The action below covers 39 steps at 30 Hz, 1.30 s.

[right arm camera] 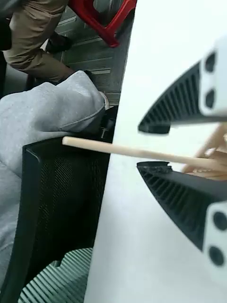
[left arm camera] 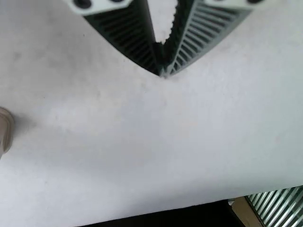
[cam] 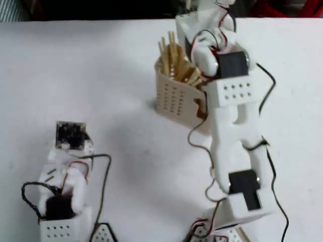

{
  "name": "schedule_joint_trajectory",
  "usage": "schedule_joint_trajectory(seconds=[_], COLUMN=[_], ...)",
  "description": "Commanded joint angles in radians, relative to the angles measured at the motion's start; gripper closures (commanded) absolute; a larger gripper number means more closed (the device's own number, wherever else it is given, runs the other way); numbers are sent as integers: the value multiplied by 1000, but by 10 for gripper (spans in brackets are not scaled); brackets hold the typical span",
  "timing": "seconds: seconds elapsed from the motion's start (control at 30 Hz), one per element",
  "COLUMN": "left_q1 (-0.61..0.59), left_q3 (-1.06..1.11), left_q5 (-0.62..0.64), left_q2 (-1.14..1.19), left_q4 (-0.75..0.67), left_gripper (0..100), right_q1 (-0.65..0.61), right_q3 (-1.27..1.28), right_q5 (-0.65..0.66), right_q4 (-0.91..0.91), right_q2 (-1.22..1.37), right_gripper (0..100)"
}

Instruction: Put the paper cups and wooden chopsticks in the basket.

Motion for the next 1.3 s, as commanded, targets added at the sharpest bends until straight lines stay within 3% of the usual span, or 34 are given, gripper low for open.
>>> schedule_joint_trajectory(seconds=[0.0,0.23,0.43,0.9,1.1,1.27], left_q1=[-5,-4,-4,-4,-4,-1], left_q3=[15,17,18,20,20,20], left_q5=[-78,-89,-89,-91,-89,-89], left_q2=[-8,-8,-8,-8,-8,-8], left_q4=[-55,-55,-55,-54,-54,-54], left_gripper=[973,973,973,973,973,973], right_q1=[-31,-56,-56,-77,-119,-114], right_q3=[-21,-20,-20,-37,-25,133], right_q5=[-12,-12,-12,-9,-6,-6], right_q4=[102,314,423,375,559,613], right_q2=[-134,-271,-309,-337,-496,-568], right_gripper=[846,980,981,981,981,981])
